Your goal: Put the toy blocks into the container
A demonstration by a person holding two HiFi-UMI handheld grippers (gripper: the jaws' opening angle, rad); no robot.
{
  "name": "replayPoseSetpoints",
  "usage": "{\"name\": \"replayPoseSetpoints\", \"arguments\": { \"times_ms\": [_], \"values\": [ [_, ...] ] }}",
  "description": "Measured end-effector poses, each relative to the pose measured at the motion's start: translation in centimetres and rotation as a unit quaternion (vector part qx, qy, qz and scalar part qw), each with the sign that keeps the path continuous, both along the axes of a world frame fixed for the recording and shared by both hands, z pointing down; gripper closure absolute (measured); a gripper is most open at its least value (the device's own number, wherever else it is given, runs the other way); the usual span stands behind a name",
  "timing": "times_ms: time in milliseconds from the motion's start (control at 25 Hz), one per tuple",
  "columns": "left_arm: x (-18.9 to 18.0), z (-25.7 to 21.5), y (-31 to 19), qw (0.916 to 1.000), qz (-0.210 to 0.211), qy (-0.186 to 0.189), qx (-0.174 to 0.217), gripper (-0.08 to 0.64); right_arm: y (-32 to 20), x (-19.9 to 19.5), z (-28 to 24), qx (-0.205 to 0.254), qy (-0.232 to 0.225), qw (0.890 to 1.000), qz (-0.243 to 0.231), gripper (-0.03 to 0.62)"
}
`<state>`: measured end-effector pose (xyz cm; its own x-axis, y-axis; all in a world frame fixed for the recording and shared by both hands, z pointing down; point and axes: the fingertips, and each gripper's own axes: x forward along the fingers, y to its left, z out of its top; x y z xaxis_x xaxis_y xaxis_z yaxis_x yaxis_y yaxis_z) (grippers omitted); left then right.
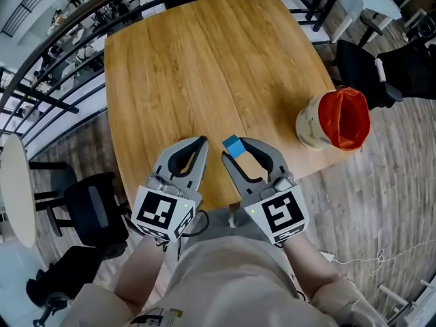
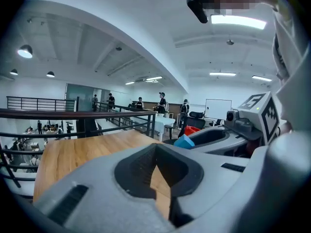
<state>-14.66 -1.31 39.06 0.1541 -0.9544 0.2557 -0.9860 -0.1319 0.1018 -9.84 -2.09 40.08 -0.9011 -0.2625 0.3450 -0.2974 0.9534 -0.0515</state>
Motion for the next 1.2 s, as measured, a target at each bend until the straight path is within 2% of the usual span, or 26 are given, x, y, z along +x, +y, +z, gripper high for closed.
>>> {"name": "replayPoseSetpoints", "arguments": {
  "times_ms": [560,1200],
  "values": [
    [7.3,-9.2,-0.5,0.9939,0.065,-0.033,0.083,0.548,-1.4,8.3,-10.0,0.076,-0.064,0.992,0.073,0.437],
    [13.9,-12.1,-1.9,0.984,0.139,-0.038,0.105,0.548,-2.1,15.5,-12.8,0.1,-0.067,0.982,0.144,0.437]
  ]
}}
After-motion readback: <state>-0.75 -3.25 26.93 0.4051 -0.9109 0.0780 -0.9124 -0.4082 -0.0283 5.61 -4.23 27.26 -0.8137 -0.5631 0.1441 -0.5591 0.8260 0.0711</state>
